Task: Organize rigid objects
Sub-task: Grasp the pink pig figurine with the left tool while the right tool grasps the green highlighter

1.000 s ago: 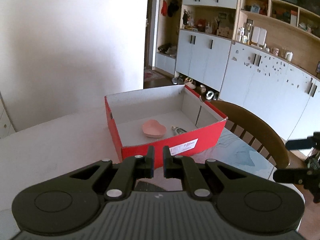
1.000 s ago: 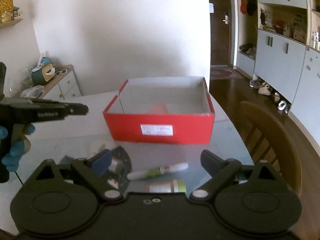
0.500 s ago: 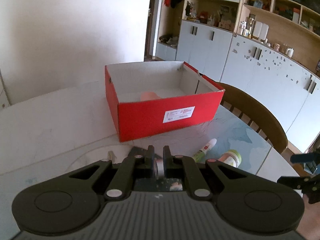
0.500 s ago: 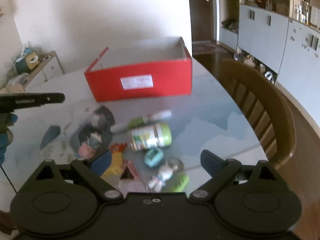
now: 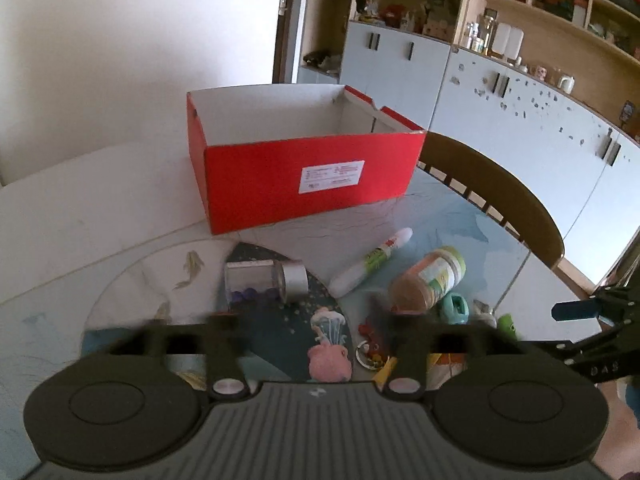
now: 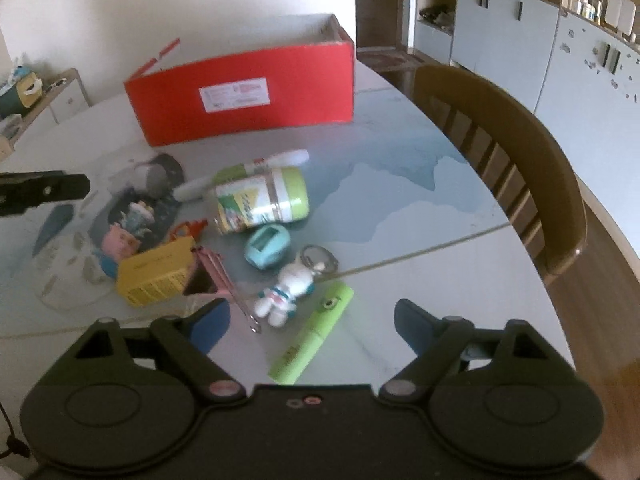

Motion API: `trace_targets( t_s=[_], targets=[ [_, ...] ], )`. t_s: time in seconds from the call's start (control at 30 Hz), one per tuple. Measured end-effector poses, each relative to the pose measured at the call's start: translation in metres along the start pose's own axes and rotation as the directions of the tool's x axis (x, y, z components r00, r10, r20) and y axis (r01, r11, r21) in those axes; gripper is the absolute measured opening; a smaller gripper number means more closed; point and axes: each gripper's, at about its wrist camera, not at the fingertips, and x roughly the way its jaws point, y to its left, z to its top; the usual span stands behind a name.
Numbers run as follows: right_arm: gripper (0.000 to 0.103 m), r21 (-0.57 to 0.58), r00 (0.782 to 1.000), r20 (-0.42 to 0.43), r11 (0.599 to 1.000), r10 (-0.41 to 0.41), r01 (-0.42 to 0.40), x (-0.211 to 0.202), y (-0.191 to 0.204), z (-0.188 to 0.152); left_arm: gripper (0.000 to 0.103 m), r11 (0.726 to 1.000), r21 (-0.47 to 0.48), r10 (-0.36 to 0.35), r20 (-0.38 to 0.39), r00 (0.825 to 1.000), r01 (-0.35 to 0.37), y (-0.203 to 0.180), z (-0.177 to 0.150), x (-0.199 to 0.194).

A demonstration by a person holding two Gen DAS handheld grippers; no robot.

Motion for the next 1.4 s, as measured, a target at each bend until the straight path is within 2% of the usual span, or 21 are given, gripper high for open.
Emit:
trace_targets(
  t_s=[0.07, 0.3, 0.57, 0.77, 1.03, 1.1, 1.3, 1.33, 1.4],
  targets=[
    [0.084, 0.005, 1.000, -0.014, 1.000, -0.004, 0.004, 0.005, -0.001, -0.002, 0.075, 1.000, 0.014, 0.002, 0.000, 1.000, -0.002, -0.002, -0.003, 0.003],
    [0.081, 0.007, 0.999, -0.041, 1.000, -0.023, 0.023, 0.015, -0.001, -0.005, 0.075, 0.999, 0.033, 0.029, -0.093, 0.995, -0.026, -0.002, -0.017, 0.033],
    [0.078, 0.030, 0.998, -0.052, 0.999, -0.032, 0.034, 0.019, -0.006, -0.007, 0.075, 0.999, 0.025, 0.041, -0.159, 0.986, -0.038, 0.002, -0.028, 0.056],
    [0.065, 0.071, 0.997, -0.071, 0.996, -0.043, 0.048, 0.023, -0.015, -0.008, 0.075, 0.998, 0.030, 0.051, -0.175, 0.983, -0.046, 0.001, -0.030, 0.064],
    [0.052, 0.034, 0.995, -0.065, 0.996, -0.075, 0.078, 0.025, -0.012, -0.008, 0.075, 0.996, 0.047, 0.081, -0.168, 0.982, -0.074, -0.001, -0.029, 0.069],
    [0.043, 0.000, 0.994, -0.060, 0.996, -0.093, 0.093, 0.026, -0.007, -0.009, 0.075, 0.995, 0.058, 0.087, -0.166, 0.982, -0.078, -0.002, -0.029, 0.070],
    [0.029, -0.018, 0.996, -0.050, 0.997, -0.073, 0.072, 0.024, -0.003, -0.009, 0.074, 0.994, 0.075, 0.087, -0.162, 0.983, -0.076, -0.006, -0.030, 0.069],
    [0.027, -0.021, 0.996, -0.050, 0.998, -0.068, 0.067, 0.024, -0.003, -0.009, 0.073, 0.995, 0.073, 0.084, -0.160, 0.984, -0.073, -0.006, -0.030, 0.068],
    [0.023, -0.024, 0.997, -0.051, 0.998, -0.062, 0.061, 0.025, -0.003, -0.008, 0.062, 0.996, 0.068, 0.074, -0.161, 0.984, -0.064, -0.005, -0.030, 0.067]
  ],
)
